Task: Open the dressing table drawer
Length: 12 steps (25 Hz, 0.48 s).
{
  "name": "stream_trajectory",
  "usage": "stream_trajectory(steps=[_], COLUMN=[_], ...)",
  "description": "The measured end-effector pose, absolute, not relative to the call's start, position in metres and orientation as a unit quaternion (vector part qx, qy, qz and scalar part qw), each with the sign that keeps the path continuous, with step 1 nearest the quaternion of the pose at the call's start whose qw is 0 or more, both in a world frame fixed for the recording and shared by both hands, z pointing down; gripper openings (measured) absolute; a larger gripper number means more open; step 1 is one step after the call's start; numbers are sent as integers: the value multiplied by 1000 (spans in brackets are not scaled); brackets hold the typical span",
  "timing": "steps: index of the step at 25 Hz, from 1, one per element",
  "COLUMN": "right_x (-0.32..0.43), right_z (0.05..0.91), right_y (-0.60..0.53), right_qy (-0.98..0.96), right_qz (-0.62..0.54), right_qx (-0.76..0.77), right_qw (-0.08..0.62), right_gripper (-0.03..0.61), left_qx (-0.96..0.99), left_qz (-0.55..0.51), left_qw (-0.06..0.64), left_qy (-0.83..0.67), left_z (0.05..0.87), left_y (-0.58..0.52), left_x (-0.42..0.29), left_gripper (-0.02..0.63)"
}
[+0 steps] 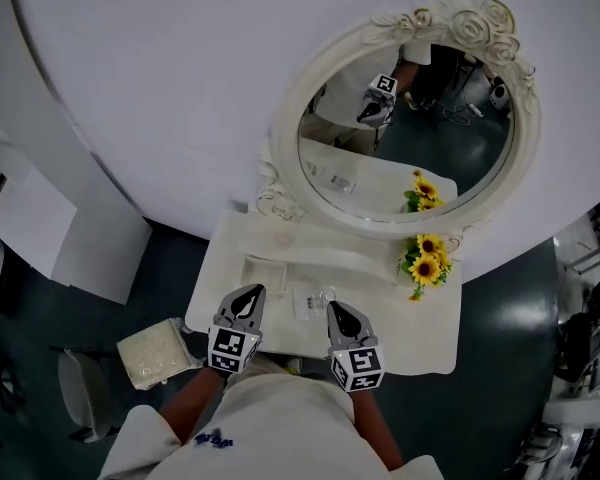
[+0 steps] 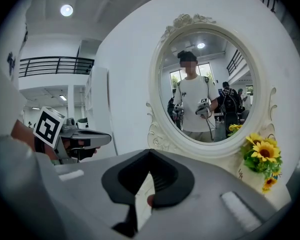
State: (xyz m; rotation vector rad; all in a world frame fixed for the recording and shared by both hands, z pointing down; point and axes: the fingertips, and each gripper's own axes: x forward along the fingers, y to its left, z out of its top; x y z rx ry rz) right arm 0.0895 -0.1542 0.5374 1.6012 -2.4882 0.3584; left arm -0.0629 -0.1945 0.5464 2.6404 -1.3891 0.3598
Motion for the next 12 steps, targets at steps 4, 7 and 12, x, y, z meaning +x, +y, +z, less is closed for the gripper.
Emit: stream_trajectory(steps=[4,7,12], right_x=[87,85,85], right_z=[539,539,539], right_y=[-155,-156,-156], right_qy=[-835,-836,-836], right_qz=[121,121,122], right_qx=[531,530,529], right_qw=[80,80,81], right_gripper=[10,9,10], left_qx=[876,876,875], left_qz=[121,121,122], left_qw=[69,69,71], left_qy=[-462,-462,-463], left_z=[547,547,548], left_y=[-194,-194,-194], left_x=[-63,-64,-66], left_gripper=[9,9,9])
